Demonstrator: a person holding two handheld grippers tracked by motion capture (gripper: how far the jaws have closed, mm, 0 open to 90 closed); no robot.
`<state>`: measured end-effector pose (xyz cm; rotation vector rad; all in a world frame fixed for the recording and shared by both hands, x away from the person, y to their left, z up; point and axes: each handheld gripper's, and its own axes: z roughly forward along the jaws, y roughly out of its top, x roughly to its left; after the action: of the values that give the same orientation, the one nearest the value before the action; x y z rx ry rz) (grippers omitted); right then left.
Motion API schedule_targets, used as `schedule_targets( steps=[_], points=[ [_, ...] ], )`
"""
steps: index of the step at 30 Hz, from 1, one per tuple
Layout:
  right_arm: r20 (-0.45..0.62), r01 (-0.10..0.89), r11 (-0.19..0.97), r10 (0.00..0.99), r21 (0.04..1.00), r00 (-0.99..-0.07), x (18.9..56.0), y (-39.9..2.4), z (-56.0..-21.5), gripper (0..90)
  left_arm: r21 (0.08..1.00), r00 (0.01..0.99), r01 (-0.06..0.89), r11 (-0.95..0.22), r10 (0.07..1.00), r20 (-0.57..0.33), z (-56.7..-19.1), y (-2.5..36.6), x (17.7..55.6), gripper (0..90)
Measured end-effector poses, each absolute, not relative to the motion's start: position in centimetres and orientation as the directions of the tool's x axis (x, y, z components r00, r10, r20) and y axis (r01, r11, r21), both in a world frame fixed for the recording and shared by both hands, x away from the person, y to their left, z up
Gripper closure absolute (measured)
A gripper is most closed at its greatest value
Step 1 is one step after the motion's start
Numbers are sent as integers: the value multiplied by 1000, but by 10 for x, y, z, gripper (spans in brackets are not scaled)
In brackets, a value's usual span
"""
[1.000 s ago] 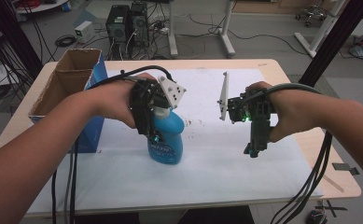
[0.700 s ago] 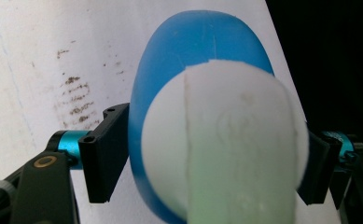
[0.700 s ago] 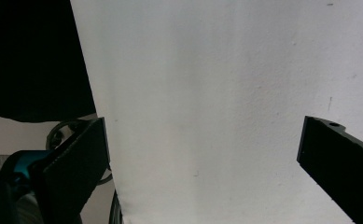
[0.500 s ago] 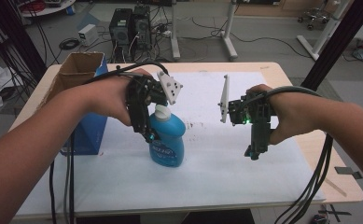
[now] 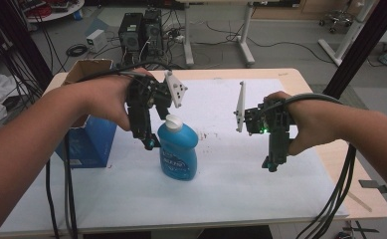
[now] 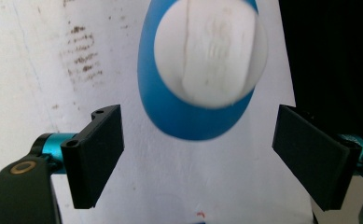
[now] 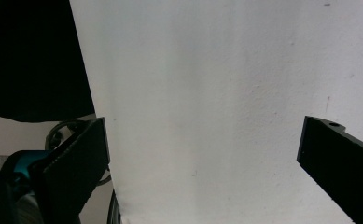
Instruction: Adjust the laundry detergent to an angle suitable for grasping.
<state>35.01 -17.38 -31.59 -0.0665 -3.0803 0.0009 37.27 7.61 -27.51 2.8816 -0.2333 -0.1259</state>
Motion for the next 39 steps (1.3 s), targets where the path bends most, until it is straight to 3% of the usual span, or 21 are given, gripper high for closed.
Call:
schedule_targets(
  steps=[17, 24, 39],
  points=[
    [63, 30, 1000, 30, -2, -998, 360, -165, -313, 15, 134, 998, -1, -991, -9, -62, -260, 109, 381, 67],
    [60, 31, 1000, 31, 2, -998, 367, -161, -311, 16, 91, 999, 31, -995, 27, -44, -255, 120, 384, 17],
    [59, 46, 999, 45, 14, -997, 394, -156, -297, 16, 36, 997, 58, -998, 57, -42, -257, 125, 392, 18]
  ],
)
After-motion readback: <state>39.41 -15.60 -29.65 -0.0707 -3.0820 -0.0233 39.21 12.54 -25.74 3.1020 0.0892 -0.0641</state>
